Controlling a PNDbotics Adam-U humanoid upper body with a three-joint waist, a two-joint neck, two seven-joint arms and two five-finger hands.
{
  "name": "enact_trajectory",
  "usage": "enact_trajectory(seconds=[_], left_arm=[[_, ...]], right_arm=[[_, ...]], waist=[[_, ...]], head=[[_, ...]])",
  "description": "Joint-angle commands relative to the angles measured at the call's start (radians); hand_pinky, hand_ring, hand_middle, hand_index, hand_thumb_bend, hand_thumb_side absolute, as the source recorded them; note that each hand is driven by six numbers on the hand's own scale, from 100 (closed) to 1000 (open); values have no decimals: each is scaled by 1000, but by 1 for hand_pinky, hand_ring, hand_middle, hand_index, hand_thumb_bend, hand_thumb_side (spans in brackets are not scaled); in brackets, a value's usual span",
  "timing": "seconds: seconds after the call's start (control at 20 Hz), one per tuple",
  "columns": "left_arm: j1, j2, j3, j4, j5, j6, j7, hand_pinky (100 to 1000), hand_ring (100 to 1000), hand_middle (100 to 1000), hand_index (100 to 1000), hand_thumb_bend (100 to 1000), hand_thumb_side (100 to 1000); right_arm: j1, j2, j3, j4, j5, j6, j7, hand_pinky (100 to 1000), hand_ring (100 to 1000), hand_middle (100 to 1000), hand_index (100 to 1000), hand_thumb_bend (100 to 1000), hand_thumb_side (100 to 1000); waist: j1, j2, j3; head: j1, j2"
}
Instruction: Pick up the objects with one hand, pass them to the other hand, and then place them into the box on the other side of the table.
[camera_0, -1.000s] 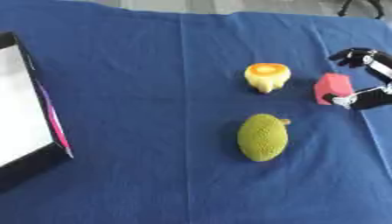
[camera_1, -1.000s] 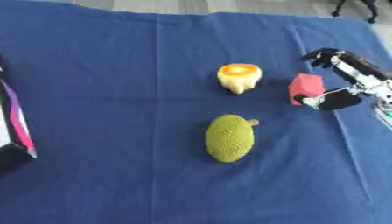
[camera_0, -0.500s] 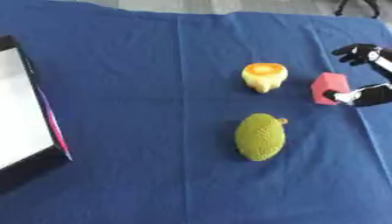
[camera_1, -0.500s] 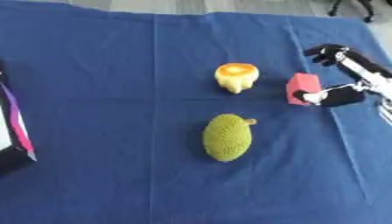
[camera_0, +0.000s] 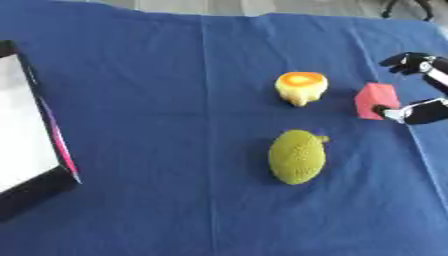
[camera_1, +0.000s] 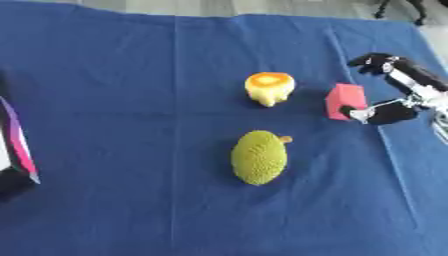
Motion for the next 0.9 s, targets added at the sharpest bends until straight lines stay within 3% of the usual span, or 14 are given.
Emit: enact_trajectory(seconds=[0.05,0.4,0.9], left_arm=[[0,25,0,-6,6,-9,2,959,879,1000,759,127,873],[-16,57,-3,-66,53,-32,15,957,879,1000,760,122,846],[-10,85,-2,-119,81,-53,45,956,879,1000,763,115,826]], right_arm=[[-1,-20,-10,-1,19,3,0,861,846,870,885,413,165],[-3,-25,-6,-1,16,3,-4,860,846,870,884,410,156],[13,-21,-15,20,80,29,0,865,840,869,885,407,152]], waist=[[0,4,1],[7,2,12],[9,4,16]], head=[[-7,-15],[-21,-15],[-29,-7]])
